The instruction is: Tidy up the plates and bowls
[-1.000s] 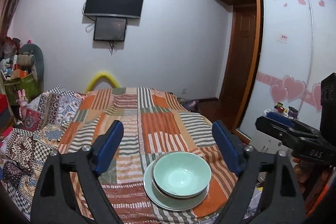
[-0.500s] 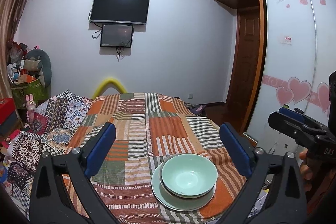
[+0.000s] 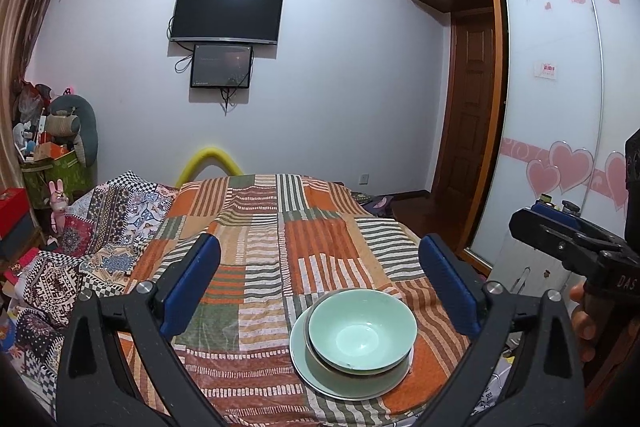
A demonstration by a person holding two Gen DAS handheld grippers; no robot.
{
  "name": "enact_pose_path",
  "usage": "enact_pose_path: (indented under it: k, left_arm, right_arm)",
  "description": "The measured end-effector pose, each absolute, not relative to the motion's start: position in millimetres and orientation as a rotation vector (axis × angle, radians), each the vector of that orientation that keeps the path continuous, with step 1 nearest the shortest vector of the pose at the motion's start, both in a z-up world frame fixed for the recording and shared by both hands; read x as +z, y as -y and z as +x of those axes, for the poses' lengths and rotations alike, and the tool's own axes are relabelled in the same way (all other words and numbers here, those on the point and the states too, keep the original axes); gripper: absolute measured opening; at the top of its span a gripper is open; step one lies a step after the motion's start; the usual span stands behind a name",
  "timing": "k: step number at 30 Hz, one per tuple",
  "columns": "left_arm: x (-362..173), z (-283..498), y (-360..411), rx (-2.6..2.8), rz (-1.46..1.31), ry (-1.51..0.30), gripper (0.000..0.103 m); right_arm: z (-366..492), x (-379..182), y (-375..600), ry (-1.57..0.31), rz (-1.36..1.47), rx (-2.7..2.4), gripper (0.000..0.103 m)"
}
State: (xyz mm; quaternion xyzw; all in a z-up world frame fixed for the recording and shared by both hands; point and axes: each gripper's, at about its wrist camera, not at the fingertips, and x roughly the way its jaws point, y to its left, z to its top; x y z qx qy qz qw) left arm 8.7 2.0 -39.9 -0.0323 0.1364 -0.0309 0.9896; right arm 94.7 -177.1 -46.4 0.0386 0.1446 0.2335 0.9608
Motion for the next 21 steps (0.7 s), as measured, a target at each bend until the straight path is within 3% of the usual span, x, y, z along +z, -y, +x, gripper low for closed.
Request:
enact_pose_path:
  k: [21]
  left_arm:
    - [-41.2,9.0,-2.3,-0.068,-0.059,-0.277,0.103]
  right_arm:
    - [98.5,-49.0,180.4,-0.305,0.094,0.474,0.103]
